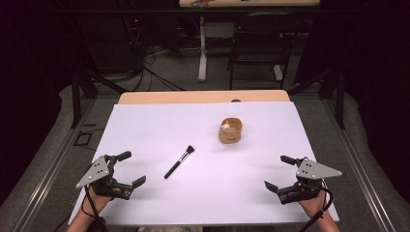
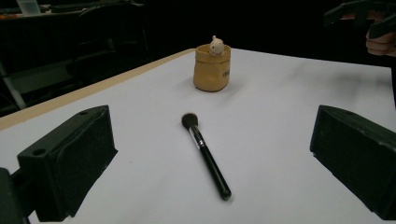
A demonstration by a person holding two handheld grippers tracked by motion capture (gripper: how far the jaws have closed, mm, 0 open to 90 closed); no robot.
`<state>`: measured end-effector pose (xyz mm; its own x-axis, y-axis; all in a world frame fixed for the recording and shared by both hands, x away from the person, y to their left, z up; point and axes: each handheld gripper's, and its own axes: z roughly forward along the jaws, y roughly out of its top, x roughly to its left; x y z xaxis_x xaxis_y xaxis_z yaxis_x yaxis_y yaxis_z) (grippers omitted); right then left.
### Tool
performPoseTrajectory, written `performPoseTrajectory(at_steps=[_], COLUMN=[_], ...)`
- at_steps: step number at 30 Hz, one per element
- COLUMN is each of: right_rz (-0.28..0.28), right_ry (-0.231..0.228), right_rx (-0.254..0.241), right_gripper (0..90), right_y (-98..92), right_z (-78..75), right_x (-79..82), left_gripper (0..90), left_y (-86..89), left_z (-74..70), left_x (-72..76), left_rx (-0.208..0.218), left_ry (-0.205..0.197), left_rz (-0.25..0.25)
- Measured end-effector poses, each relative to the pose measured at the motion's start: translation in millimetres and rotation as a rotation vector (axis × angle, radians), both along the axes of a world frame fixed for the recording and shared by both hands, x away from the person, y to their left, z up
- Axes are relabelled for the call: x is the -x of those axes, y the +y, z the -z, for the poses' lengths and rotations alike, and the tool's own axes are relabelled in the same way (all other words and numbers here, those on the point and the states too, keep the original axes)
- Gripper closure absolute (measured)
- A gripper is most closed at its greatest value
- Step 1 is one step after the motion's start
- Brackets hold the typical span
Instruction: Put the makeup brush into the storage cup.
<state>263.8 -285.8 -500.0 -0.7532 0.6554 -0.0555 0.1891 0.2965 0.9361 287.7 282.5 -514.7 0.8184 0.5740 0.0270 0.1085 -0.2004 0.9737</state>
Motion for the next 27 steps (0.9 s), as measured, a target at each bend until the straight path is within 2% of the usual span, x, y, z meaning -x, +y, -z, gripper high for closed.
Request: performPoseTrajectory(at_steps=[10,18,20,27], right_rz=[-0.005,-0.006,-0.007,-0.007], right_ry=[0.002,0.004,0.005,0.005], right_rx=[0.010,0.015,0.015,0.016], right_gripper=[0.0,0.0,0.0,0.0], right_y=[2.1,2.7,2.9,2.9], right_z=[0.3,0.1,0.0,-0.1], right_x=[0.0,0.1,0.3,0.2], left_gripper=[0.0,0.0,0.0,0.0], left_y=[-2.0,-7.5,-8.6,-16.2], left_z=[-1.4,-3.9,-4.5,-6.2], left_x=[0.5,-1.7,-2.8,-7.8], left_rx=[-0.015,-0.029,-0.025,-0.027], left_ry=[-0.001,0.008,0.012,0.028], left_rz=[-0.007,-0.022,-0.009,-0.014])
